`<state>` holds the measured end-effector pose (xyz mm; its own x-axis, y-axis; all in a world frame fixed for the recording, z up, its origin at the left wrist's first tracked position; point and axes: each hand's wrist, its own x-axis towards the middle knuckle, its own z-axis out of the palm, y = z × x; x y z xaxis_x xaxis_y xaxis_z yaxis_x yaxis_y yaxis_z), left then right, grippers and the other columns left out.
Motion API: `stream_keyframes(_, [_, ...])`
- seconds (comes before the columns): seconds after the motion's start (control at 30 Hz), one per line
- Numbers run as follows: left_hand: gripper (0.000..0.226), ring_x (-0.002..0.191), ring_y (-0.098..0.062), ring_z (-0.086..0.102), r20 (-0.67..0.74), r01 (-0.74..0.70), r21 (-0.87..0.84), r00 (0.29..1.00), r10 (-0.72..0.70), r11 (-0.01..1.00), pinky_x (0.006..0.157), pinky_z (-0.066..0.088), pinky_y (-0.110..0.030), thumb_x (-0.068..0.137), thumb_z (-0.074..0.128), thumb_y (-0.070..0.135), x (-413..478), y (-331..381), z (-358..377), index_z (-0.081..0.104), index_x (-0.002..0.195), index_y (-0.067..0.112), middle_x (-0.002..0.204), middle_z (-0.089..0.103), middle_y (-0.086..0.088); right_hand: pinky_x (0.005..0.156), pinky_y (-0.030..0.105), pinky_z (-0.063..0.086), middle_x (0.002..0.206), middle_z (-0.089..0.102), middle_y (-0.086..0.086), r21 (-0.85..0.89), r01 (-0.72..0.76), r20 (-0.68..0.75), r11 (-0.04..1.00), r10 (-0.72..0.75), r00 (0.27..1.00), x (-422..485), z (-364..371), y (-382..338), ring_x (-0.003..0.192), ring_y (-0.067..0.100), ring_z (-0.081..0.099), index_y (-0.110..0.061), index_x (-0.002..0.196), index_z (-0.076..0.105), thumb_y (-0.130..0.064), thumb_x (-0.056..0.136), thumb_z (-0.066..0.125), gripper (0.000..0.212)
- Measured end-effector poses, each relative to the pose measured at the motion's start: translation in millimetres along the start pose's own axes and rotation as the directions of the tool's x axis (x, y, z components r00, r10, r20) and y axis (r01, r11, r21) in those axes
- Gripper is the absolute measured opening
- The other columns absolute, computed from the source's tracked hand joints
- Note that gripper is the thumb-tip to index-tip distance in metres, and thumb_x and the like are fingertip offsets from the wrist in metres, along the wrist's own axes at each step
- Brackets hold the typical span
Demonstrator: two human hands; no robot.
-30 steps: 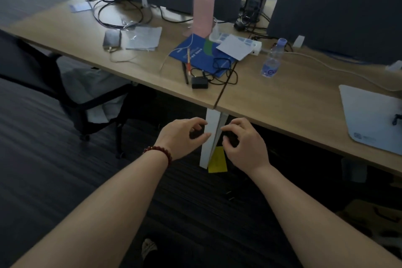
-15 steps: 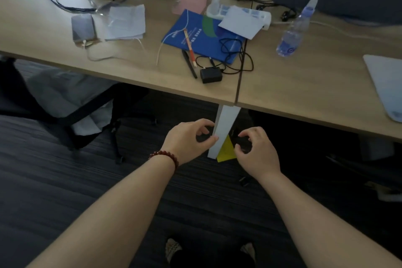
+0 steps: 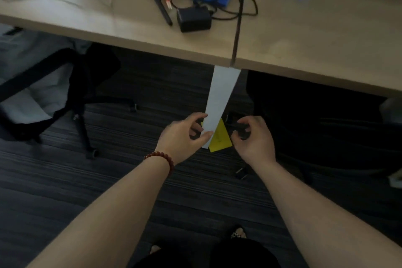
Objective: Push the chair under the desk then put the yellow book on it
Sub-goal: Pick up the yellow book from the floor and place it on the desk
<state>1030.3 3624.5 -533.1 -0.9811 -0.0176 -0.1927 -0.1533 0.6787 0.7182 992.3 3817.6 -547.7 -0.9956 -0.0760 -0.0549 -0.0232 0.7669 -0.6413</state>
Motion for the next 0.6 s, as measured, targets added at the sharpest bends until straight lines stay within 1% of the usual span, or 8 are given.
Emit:
stream_keyframes(0.07, [0.052, 0.093, -0.003, 0.063, -0.003, -0.016, -0.047, 1.000, 0.016, 0.999, 0.085, 0.053, -0.028, 0.085, 0.061, 0.049, 13.2, -20.9, 33.2, 0.045, 0.133, 0.037, 0.105, 0.067, 0.013, 0.070, 0.025, 0.044, 0.111, 0.053, 0.004, 0.009, 0.031, -0.019, 0.999, -0.031, 0.999, 7.7, 26.3, 28.9, 0.088, 0.012, 0.053, -0.013, 0.103, 0.060, -0.017, 0.083, 0.065, 0.022])
stream_keyframes(0.17, [0.049, 0.092, -0.006, 0.064, -0.044, -0.063, -0.115, 0.997, 0.058, 0.991, 0.084, 0.055, -0.029, 0.083, 0.064, 0.047, 32.4, -58.9, 86.1, 0.050, 0.129, 0.037, 0.102, 0.068, 0.010, 0.074, 0.033, 0.051, 0.112, 0.054, 0.006, -0.002, 0.015, -0.049, 1.000, -0.015, 0.999, 19.2, 72.8, 76.3, 0.093, 0.019, 0.057, -0.012, 0.104, 0.061, -0.018, 0.081, 0.066, 0.025])
stream_keyframes(0.2, [0.048, 0.092, -0.006, 0.065, -0.054, -0.065, -0.130, 0.997, 0.059, 0.989, 0.084, 0.055, -0.029, 0.082, 0.065, 0.048, 40.0, -73.4, 103.6, 0.051, 0.127, 0.038, 0.101, 0.068, 0.010, 0.075, 0.034, 0.051, 0.112, 0.054, 0.005, -0.007, 0.003, -0.052, 1.000, -0.004, 0.999, 22.8, 89.9, 92.8, 0.094, 0.020, 0.057, -0.012, 0.105, 0.061, -0.019, 0.081, 0.066, 0.025])
stream_keyframes(0.3, [0.047, 0.090, -0.005, 0.065, -0.078, -0.076, -0.137, 0.995, 0.066, 0.988, 0.083, 0.055, -0.030, 0.080, 0.066, 0.049, 64.3, -114.1, 150.4, 0.052, 0.123, 0.041, 0.100, 0.068, 0.012, 0.072, 0.027, 0.045, 0.111, 0.054, 0.005, -0.012, 0.003, -0.067, 1.000, -0.004, 0.998, 34.8, 139.5, 138.8, 0.094, 0.019, 0.057, -0.012, 0.106, 0.060, -0.019, 0.082, 0.065, 0.025])
stream_keyframes(0.37, [0.047, 0.089, -0.005, 0.064, -0.086, -0.107, -0.132, 0.992, 0.096, 0.985, 0.082, 0.056, -0.030, 0.079, 0.068, 0.049, 80.2, -139.8, 180.9, 0.052, 0.123, 0.041, 0.100, 0.068, 0.013, 0.069, 0.026, 0.043, 0.108, 0.055, 0.007, -0.010, 0.012, -0.088, 1.000, -0.012, 0.996, 44.3, 171.5, 168.0, 0.092, 0.021, 0.057, -0.011, 0.104, 0.061, -0.017, 0.081, 0.066, 0.024])
stream_keyframes(0.5, [0.047, 0.092, -0.008, 0.066, -0.089, -0.179, -0.110, 0.981, 0.170, 0.978, 0.077, 0.056, -0.032, 0.080, 0.068, 0.046, 106.6, -177.6, 229.3, 0.053, 0.124, 0.036, 0.103, 0.069, 0.009, 0.074, 0.034, 0.049, 0.109, 0.054, 0.007, 0.011, -0.007, -0.123, 1.000, 0.009, 0.992, 64.4, 217.2, 214.1, 0.093, 0.024, 0.058, -0.011, 0.103, 0.061, -0.018, 0.081, 0.065, 0.023])
stream_keyframes(0.6, [0.048, 0.093, -0.008, 0.066, -0.085, -0.213, -0.081, 0.975, 0.206, 0.974, 0.081, 0.056, -0.035, 0.081, 0.067, 0.047, 123.6, -198.4, 258.0, 0.052, 0.125, 0.036, 0.104, 0.070, 0.009, 0.079, 0.040, 0.050, 0.110, 0.053, 0.007, 0.020, -0.014, -0.136, 1.000, 0.017, 0.991, 76.7, 242.6, 242.1, 0.094, 0.023, 0.056, -0.014, 0.104, 0.059, -0.021, 0.082, 0.065, 0.023])
